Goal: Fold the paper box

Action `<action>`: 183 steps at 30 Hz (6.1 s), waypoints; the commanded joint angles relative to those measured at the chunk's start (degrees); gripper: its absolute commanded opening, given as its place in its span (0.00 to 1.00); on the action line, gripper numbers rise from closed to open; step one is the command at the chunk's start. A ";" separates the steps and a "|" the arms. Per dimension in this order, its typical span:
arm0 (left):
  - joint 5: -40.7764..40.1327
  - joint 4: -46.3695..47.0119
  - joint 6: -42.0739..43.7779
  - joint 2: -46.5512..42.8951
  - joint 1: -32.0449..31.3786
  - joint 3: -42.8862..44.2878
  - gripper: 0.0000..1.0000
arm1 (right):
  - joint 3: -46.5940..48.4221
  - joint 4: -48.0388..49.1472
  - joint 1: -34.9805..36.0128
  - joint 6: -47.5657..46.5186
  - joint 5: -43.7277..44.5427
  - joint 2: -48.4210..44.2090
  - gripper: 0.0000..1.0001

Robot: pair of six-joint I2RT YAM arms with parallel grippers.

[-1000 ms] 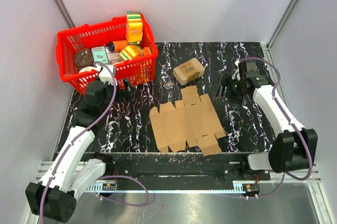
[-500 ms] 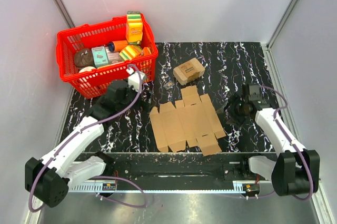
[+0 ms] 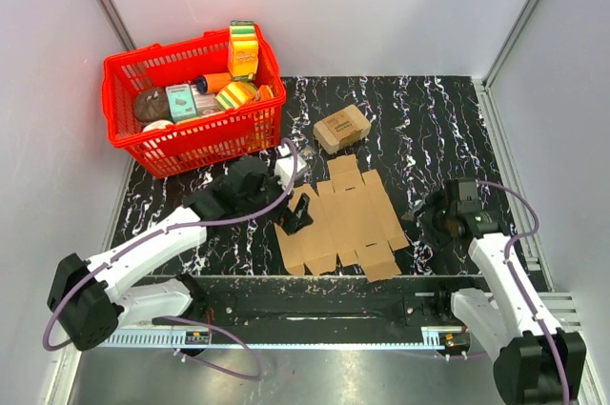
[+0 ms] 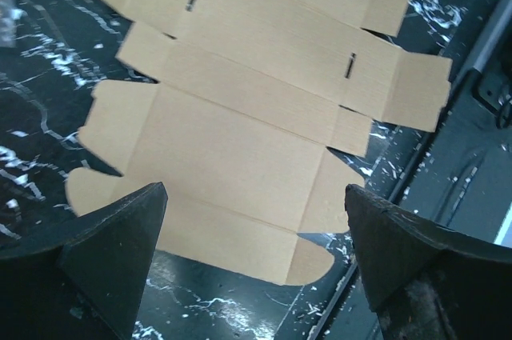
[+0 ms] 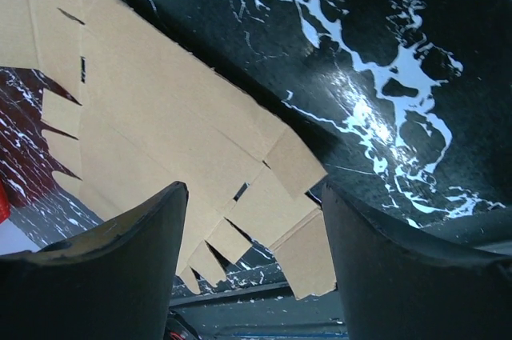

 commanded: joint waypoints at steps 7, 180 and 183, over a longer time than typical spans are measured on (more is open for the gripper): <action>-3.81 -0.37 2.32 2.14 -8.93 3.18 0.99 | -7.96 -0.97 -0.14 6.46 1.28 -6.85 0.70; 54.64 22.40 7.78 11.99 27.98 11.79 0.71 | 18.76 13.01 17.62 -81.60 -48.29 -1.31 0.00; 55.16 22.31 7.60 12.60 27.98 12.14 0.60 | 18.58 13.01 17.61 -81.60 -48.21 -1.49 0.00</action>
